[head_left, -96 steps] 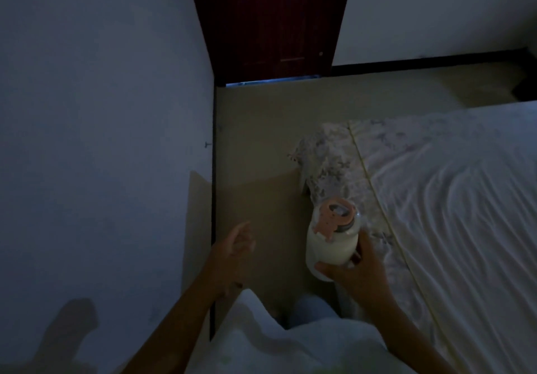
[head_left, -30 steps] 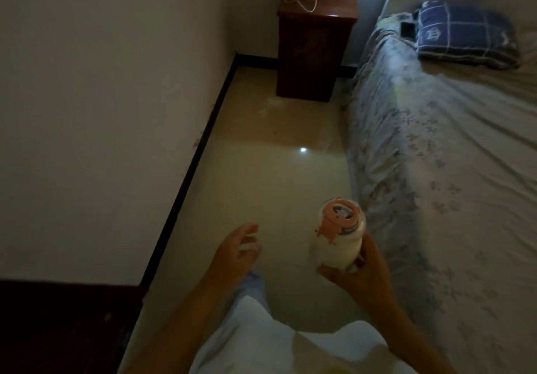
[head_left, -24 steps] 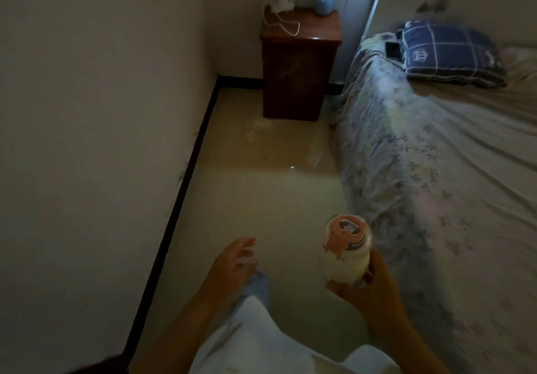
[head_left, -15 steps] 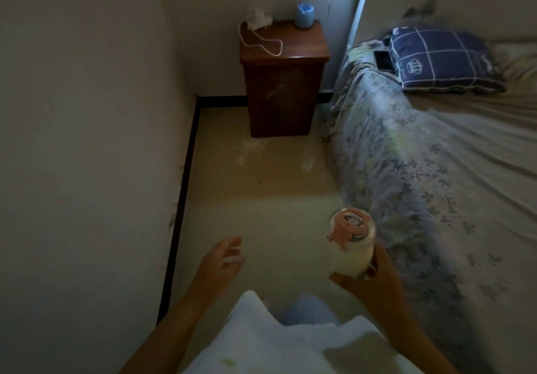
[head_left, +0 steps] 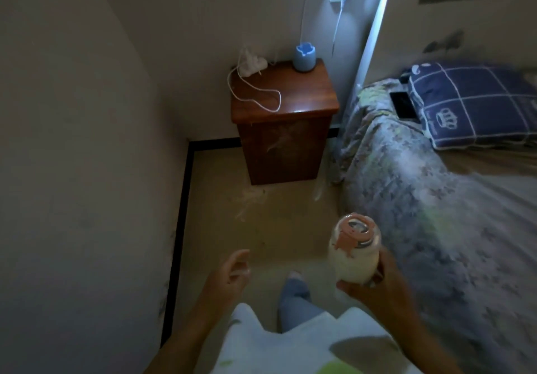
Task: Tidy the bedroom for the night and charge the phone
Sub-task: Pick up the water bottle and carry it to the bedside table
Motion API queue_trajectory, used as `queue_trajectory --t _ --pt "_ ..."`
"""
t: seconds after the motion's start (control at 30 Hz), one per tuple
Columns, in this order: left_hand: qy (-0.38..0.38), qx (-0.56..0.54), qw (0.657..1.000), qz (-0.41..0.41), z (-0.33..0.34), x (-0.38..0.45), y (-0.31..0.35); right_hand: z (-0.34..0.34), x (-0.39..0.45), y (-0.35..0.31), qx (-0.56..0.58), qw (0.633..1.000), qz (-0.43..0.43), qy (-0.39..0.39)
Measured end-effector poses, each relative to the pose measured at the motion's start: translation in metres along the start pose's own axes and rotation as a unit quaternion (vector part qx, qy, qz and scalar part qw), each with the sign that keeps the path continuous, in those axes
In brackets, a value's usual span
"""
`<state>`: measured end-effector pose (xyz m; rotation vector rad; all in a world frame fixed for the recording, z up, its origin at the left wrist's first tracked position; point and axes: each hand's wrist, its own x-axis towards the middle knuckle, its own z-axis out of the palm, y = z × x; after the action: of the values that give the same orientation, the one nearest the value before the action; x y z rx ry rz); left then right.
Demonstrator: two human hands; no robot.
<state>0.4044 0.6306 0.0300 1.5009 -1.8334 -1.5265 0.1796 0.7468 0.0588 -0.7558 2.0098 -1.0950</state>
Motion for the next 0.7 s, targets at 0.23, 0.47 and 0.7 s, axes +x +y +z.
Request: queue_trajectory --t 0.23,0.47,0.7 --pt "0.055 0.027 0.996 0.057 -0.023 0.157 0.080 -0.013 0.163 -0.071 -0.054 0.996 -0.047 0.053" --pt "0.012 0.012 0.998 0.066 -0.023 0.289 0.129 0.000 0.294 -0.102 -0.059 0.997 0.002 0.049" --pt "-0.015 -0.007 1.000 0.018 -0.042 0.447 0.151 0.030 0.434 -0.145 -0.010 0.998 0.044 0.050"
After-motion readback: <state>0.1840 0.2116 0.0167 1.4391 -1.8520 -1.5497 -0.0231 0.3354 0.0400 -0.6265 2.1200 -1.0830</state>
